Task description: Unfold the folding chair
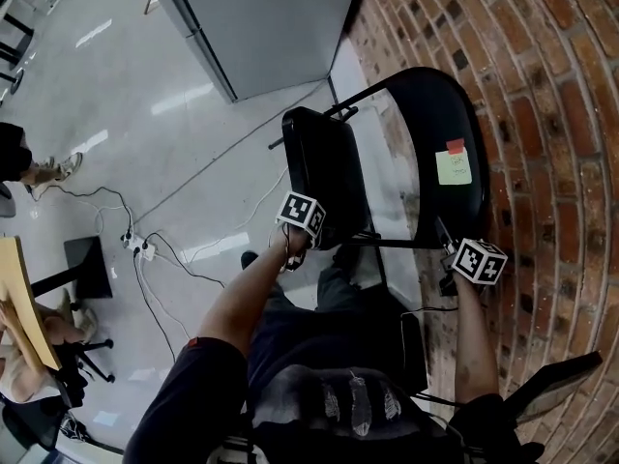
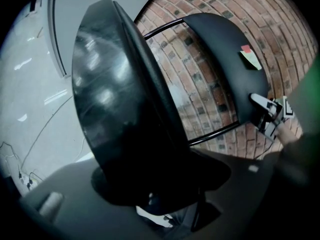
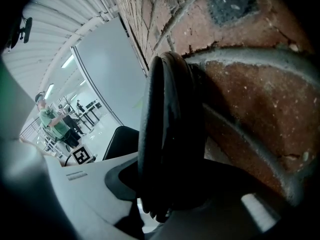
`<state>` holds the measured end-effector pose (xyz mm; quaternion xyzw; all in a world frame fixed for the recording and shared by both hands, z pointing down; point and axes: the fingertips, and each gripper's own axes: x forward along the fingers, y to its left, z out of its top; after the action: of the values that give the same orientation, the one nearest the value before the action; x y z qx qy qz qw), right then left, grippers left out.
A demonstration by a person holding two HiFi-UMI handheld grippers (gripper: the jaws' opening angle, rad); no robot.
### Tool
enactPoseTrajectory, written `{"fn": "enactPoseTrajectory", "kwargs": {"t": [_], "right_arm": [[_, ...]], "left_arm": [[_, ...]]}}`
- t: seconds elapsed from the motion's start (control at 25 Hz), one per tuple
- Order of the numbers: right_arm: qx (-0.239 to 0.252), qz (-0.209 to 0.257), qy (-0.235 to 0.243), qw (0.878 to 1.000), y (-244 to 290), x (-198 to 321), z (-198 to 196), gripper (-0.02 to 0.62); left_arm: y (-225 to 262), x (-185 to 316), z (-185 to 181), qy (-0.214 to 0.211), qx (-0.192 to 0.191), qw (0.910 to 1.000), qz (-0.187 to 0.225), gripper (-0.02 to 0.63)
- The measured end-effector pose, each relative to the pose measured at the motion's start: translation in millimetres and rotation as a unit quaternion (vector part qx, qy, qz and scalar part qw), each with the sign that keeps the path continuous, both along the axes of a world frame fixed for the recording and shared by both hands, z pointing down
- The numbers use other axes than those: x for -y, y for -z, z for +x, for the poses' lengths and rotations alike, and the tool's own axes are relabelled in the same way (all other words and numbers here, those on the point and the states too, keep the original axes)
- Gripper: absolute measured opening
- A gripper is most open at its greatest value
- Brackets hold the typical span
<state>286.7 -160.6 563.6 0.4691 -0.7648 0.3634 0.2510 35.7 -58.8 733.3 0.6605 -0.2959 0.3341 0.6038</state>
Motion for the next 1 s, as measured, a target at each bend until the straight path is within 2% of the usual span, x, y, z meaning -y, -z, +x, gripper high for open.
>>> {"fn": "enactPoseTrajectory", "kwargs": {"t": [0.32, 0.56, 1.0], "right_arm": [[-0.018, 0.009, -0.009, 1.000, 7, -10, -9, 0.121], [-0.003, -0.002, 0.003, 1.000, -2, -4, -18, 0.123], [0.001, -0.006, 0.000, 1.000, -4, -5, -15, 0.124]], "left_arm": [[4, -8, -15, -0.013, -0.022, 0.9997, -0.001, 0.325], [2, -14, -38, 0.016, 0.007, 0.9997, -0.018, 0.325], [-13, -16, -40, 0.019, -0.001, 0.9995, -0.024, 0.327]]}}
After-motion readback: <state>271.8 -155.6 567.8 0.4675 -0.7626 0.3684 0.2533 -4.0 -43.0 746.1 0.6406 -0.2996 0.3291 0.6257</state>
